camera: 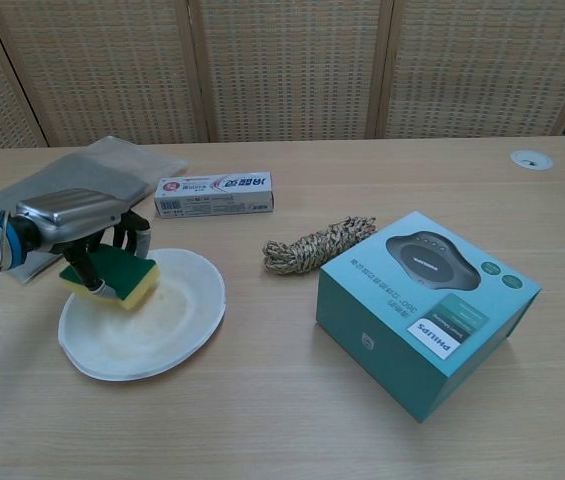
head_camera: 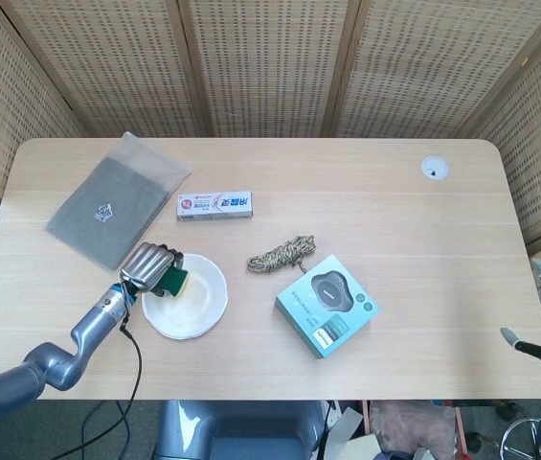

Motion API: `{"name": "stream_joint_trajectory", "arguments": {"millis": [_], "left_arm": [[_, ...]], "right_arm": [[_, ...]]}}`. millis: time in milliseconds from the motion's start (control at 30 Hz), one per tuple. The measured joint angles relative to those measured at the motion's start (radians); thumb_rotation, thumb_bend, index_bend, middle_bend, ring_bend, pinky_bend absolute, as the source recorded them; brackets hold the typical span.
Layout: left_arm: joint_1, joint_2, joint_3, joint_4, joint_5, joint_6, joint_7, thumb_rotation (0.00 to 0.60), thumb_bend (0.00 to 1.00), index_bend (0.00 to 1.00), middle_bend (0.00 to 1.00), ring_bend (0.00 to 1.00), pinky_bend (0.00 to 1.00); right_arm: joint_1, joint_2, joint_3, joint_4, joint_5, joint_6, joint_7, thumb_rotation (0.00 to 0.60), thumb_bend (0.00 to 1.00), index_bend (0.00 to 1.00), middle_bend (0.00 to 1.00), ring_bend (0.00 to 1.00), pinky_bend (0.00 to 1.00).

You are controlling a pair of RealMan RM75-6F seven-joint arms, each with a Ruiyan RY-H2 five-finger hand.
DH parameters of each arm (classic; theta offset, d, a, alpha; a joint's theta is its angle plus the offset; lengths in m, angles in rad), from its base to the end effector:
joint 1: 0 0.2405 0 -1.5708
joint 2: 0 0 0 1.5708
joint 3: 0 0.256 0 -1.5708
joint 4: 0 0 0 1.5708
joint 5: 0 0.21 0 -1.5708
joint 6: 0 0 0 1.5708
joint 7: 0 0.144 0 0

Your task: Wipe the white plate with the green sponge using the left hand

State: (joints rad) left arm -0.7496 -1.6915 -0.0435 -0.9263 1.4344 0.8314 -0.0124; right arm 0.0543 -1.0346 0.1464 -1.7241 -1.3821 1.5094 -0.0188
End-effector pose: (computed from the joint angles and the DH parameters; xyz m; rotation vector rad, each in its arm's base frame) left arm -0.2293 0.3713 -0.0442 -2.0298 -0.7992 -0.7177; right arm -0.3053 -0.1887 0.1981 1.2091 -0.8877 0.9189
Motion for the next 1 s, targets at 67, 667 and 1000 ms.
{"name": "stream_joint_trajectory", "arguments": {"millis": [67, 667, 1000], "left_arm": [[0.000, -0.017, 0.009, 0.025, 0.001, -0.008, 0.006, 0.600, 0.18, 0.57, 0.51, 0.42, 0.51], [0.007, -0.045, 0.025, 0.052, 0.035, 0.037, -0.022, 0.600, 0.18, 0.57, 0.52, 0.42, 0.51], [-0.001, 0.069, -0.034, -0.186, 0.033, 0.117, -0.099, 0.600, 0.18, 0.58, 0.52, 0.42, 0.51]], "right_arm": [[0.000, 0.000, 0.000, 0.001, 0.001, -0.001, 0.001, 0.600, 0.00, 0.05, 0.00, 0.00, 0.00], [-0.005, 0.010, 0.002, -0.006, 0.000, 0.007, 0.022, 0.600, 0.00, 0.05, 0.00, 0.00, 0.00], [-0.005, 0.010, 0.001, -0.007, -0.002, 0.007, 0.023, 0.600, 0.00, 0.05, 0.00, 0.00, 0.00]]}}
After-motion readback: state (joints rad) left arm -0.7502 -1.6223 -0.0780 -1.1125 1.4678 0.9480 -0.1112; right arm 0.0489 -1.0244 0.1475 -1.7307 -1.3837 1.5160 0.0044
